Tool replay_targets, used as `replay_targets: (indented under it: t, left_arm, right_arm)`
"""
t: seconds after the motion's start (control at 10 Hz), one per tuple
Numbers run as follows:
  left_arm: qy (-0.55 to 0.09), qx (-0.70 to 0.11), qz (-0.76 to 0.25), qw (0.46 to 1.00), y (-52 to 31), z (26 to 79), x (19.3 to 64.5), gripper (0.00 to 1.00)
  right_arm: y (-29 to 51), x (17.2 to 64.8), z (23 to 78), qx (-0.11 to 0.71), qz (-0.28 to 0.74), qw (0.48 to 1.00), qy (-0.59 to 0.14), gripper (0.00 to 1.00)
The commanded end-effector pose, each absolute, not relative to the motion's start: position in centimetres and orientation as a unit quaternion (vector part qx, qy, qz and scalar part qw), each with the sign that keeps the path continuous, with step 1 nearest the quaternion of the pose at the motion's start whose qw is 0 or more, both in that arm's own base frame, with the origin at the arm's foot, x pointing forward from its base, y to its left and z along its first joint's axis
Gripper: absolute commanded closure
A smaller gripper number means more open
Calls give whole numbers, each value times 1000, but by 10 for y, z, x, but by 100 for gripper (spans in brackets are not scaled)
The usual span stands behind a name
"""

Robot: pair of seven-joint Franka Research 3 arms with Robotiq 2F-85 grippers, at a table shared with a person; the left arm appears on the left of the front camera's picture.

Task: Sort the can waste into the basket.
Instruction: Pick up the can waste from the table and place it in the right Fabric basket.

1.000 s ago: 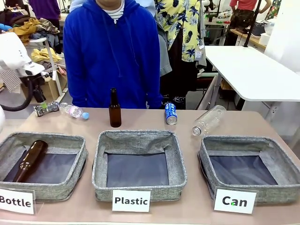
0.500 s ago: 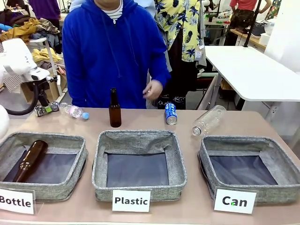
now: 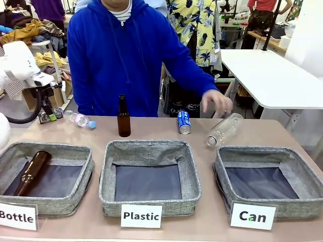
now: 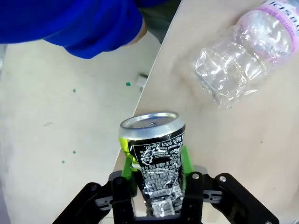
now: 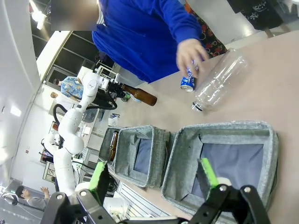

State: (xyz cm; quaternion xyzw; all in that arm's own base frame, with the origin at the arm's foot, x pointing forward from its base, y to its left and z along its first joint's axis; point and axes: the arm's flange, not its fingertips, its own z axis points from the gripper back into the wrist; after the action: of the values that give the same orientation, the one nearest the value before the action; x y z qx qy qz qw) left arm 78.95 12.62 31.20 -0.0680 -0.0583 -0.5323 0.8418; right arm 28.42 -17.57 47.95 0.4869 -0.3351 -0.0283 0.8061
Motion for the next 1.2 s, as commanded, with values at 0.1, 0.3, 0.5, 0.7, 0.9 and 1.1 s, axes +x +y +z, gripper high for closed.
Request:
replay_targets:
  t: [0.1,0.3,0.5,0.7,0.9,1.1]
  left_arm:
    - [-30,-74,-520,851,129,354,764,100]
    - [-37,-114,-500,858,141,427,698,100]
    - [-103,-158,-549,814,156,492,602,100]
    - [-120,-170,-588,781,161,518,497,100]
    - [-45,-112,-618,777,154,507,417,100]
    - [-79,-58,-627,773,151,497,370,100]
  right_arm:
    - [-176,287,481,489,-20,799,-350,0]
    - [-176,287,481,489,-20,799,-350,0]
    - [-176,287,481,489,-20,799,-350,0]
    - [-176,287,481,489,-20,799,-350,0]
    - [-176,287,481,489,-20,799,-350,0]
    - [-176,287,481,489,-20,799,-350,0]
